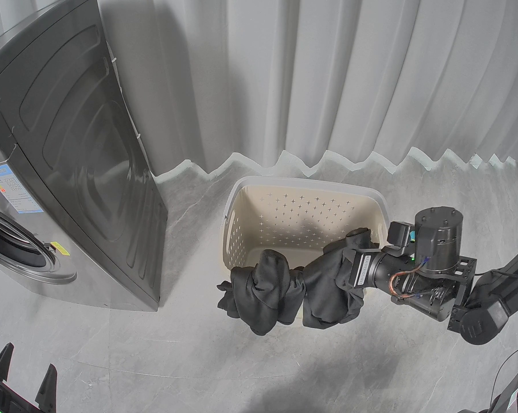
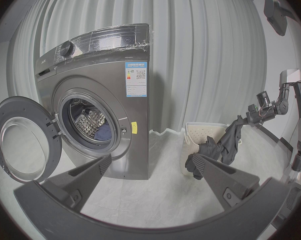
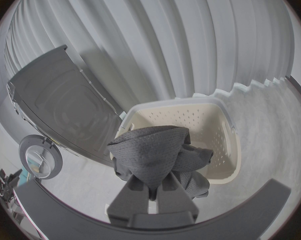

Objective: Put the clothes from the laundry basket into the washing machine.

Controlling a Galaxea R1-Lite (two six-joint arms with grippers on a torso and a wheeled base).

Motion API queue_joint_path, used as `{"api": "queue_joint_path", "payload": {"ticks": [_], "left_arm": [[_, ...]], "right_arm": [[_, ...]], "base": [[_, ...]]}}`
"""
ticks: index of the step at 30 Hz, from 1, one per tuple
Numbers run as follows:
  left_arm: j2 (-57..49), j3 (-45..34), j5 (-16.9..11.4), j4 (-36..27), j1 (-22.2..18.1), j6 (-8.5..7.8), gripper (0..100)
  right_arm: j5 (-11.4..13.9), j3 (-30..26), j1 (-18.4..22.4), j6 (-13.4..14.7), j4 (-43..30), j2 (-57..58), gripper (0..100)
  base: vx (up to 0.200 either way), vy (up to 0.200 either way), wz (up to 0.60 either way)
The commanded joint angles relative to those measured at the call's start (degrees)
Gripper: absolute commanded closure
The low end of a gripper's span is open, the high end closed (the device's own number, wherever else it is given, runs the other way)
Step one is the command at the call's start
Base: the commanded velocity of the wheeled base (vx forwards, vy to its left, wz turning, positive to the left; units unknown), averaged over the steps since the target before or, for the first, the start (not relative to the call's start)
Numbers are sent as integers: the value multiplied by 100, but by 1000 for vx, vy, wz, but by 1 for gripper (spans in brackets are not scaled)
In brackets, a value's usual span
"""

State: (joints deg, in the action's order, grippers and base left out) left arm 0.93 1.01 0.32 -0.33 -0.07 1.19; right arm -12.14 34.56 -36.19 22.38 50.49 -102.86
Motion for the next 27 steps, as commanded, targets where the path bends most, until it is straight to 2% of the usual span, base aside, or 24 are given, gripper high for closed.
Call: {"api": "queue_joint_path", "payload": {"ticks": [1, 5, 7, 9, 10, 12, 14, 17, 20, 27], "left_arm": [[-84, -101, 3, -2, -1, 4, 0], [-84, -101, 3, -2, -1, 4, 0], [-84, -92, 3, -2, -1, 4, 0], [-84, -101, 3, -2, -1, 4, 0], [-84, -92, 3, -2, -1, 4, 0], [-84, -101, 3, -2, -1, 4, 0], [-84, -92, 3, -2, -1, 4, 0], [-84, -101, 3, -2, -1, 4, 0], [-84, -92, -5, -2, 7, -5, 0], [-84, -92, -5, -2, 7, 12, 0]], "right_arm": [[10, 51, -142, 3, 31, 522, 100], [10, 112, -248, -15, 40, 856, 100], [45, 139, -353, -111, 75, 1128, 100], [72, 147, -362, -305, 268, 1366, 100], [168, 191, -353, -612, 620, 1550, 100], [186, 200, -344, -656, 664, 1576, 100], [291, 227, -274, -955, 980, 1805, 100], [300, 156, -292, -1025, 1068, 2130, 100], [414, 130, -353, -1060, 1015, 2359, 100], [546, 16, -380, -1175, 1006, 2587, 100]], "base": [[0, 0, 0], [0, 0, 0], [0, 0, 0], [0, 0, 0], [0, 0, 0], [0, 0, 0], [0, 0, 0], [0, 0, 0], [0, 0, 0], [-200, 0, 0]]}}
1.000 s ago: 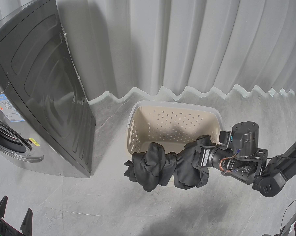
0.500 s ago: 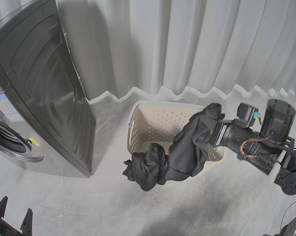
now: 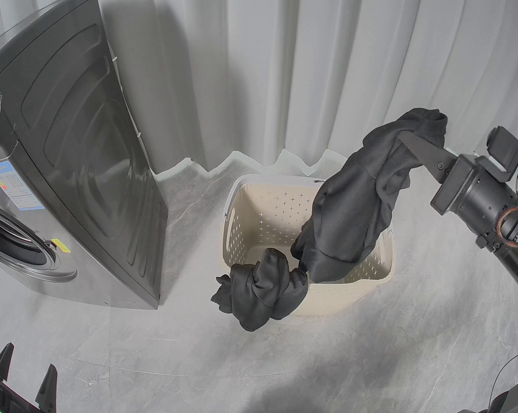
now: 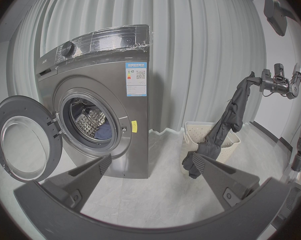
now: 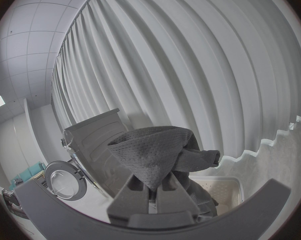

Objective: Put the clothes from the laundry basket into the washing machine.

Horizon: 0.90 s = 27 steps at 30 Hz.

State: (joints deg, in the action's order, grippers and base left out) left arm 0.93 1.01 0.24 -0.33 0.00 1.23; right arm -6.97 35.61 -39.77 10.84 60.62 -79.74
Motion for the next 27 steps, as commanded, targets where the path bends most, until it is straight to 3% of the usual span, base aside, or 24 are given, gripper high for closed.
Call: {"api": "queue_joint_path", "payload": {"ticks": [1, 8, 11, 14, 27], "left_arm": [[-84, -92, 2, -2, 0, 9, 0], [-84, -92, 2, -2, 0, 18, 0], [-84, -92, 2, -2, 0, 18, 0], [-84, -92, 2, -2, 0, 18, 0], [-84, -92, 2, -2, 0, 26, 0]], "right_arm": [[29, -89, -22, -20, -7, 275, 100], [144, -265, -22, -205, 37, 415, 100], [170, -291, -22, -214, 46, 424, 100], [355, -300, -22, -337, 125, 424, 100], [390, -309, -22, -345, 283, 345, 100]], "base": [[-200, 0, 0], [-200, 0, 0], [0, 0, 0], [0, 0, 0], [0, 200, 0]]}}
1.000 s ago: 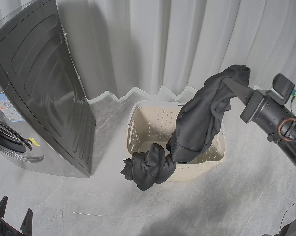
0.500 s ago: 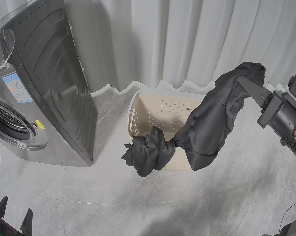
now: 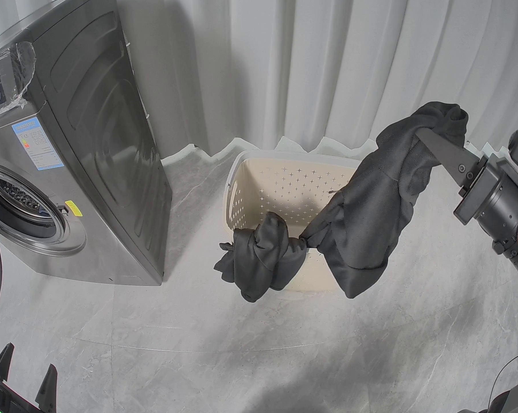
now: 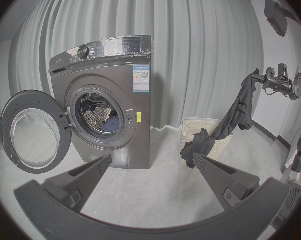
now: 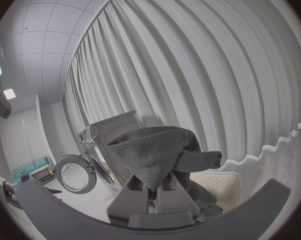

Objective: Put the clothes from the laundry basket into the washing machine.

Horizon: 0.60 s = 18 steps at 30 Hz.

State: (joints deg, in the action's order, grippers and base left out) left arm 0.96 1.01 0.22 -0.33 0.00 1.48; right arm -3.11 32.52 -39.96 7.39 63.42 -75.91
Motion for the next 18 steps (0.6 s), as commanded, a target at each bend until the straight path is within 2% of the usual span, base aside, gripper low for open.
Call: {"api": "queue_joint_path", "payload": {"ticks": [1, 18], "left_arm": [[-88, -92, 4, -2, 0, 2, 0], [-88, -92, 4, -2, 0, 19, 0]], "right_arm": [[3, 0, -12, 0, 4, -38, 100], [12, -36, -47, 17, 4, -82, 100]], "base": [[0, 200, 0], [0, 200, 0]]}}
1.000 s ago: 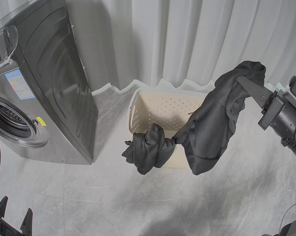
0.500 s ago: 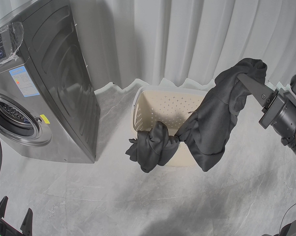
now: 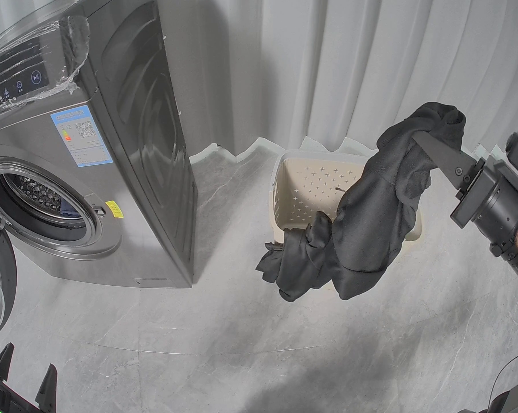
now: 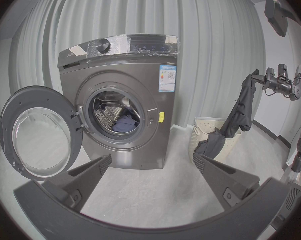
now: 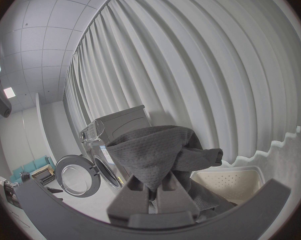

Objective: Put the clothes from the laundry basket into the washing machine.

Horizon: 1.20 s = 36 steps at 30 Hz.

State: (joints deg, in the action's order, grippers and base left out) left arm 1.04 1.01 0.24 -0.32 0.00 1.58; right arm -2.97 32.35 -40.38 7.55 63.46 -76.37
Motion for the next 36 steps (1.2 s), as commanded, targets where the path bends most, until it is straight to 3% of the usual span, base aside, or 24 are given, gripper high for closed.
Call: {"api": "queue_joint_path", "payload": {"ticks": [1, 20, 26, 36], "left_arm": [[-95, -92, 2, -3, 0, 0, 0], [-95, -92, 2, -3, 0, 0, 0], [-95, -92, 2, -3, 0, 0, 0], [-95, -92, 2, -3, 0, 0, 0]], "right_arm": [[-1, -19, -5, 10, -1, -62, 100], [-10, 43, -5, 63, 52, -150, 100], [-10, 69, -5, 54, 131, -167, 100], [-1, 69, -5, 63, 131, -185, 100]], "base": [[0, 200, 0], [0, 200, 0], [0, 0, 0], [-200, 0, 0]]}}
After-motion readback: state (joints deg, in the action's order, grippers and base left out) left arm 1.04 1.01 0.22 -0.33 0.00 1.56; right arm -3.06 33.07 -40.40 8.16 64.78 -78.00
